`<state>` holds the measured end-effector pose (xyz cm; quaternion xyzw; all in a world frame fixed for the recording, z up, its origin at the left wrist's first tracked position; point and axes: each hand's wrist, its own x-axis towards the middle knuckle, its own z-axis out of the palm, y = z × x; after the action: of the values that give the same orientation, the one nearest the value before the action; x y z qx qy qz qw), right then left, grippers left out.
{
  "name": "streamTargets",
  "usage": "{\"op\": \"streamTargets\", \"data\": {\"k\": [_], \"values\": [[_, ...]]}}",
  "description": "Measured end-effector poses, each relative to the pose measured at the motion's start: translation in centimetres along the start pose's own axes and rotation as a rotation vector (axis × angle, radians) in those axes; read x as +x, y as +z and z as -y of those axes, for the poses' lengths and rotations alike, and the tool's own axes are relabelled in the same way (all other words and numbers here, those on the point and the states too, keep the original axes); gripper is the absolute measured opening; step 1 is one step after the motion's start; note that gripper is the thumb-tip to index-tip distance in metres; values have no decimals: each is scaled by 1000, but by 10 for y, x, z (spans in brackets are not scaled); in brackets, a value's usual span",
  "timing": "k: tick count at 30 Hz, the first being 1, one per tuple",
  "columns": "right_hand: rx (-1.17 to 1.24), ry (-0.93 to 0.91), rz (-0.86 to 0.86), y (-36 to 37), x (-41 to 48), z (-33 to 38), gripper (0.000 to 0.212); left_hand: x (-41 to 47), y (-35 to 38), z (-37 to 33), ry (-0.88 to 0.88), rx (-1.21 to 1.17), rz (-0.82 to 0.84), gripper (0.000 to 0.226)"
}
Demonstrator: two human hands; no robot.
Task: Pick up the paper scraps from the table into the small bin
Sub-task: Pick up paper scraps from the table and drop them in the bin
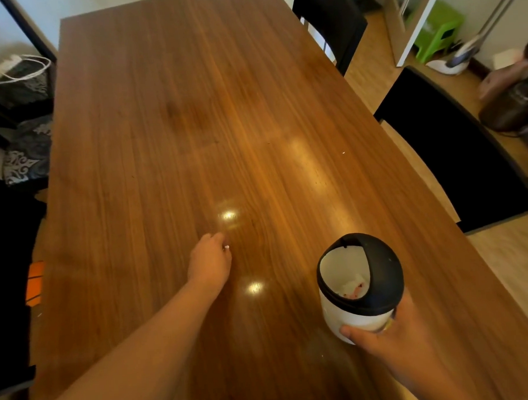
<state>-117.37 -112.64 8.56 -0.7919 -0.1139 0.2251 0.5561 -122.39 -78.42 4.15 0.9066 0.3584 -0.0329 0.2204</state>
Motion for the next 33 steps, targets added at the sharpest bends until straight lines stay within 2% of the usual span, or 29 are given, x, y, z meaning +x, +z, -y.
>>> {"op": "streamTargets", "data": {"k": [3, 6, 11, 13, 15, 16, 18, 19, 20, 21, 23, 27, 30, 33], "values": [[2, 4, 4, 5, -8, 1, 120, -29, -3, 0, -109, -242, 61, 9], [7, 1, 28, 11, -20, 1, 117, -64, -16, -14, -83, -512, 22, 17], [-2, -56, 58, 18, -40, 11, 103, -108, -86, -60, 36, -972, -334, 17], [-24, -79, 56, 20, -46, 17, 100, -126, -115, -76, 126, -1078, -437, 12], [-35, -94, 56, 23, -52, 22, 101, -146, -130, -89, 237, -1048, -467, 12], [-44, -101, 51, 24, -55, 24, 103, -156, -131, -94, 286, -967, -421, 11], [-47, -120, 38, 26, -60, 28, 106, -171, -123, -100, 360, -700, -104, 12], [-51, -135, 38, 27, -64, 30, 106, -178, -117, -99, 395, -533, 77, 21], [-67, -151, 40, 27, -67, 32, 105, -185, -111, -94, 440, -409, 179, 30], [-87, -164, 41, 28, -71, 35, 105, -191, -106, -88, 481, -361, 196, 35], [-121, -177, 40, 28, -80, 40, 105, -206, -108, -71, 497, -419, 110, 36], [-169, -211, 51, 36, -106, 49, 104, -239, -108, -12, 404, -461, 80, 29], [-160, -197, 98, 51, -129, 50, 105, -266, -98, 50, 288, -437, 42, 16], [-155, -176, 145, 70, -154, 45, 113, -295, -83, 115, 68, -367, -86, 11]]}}
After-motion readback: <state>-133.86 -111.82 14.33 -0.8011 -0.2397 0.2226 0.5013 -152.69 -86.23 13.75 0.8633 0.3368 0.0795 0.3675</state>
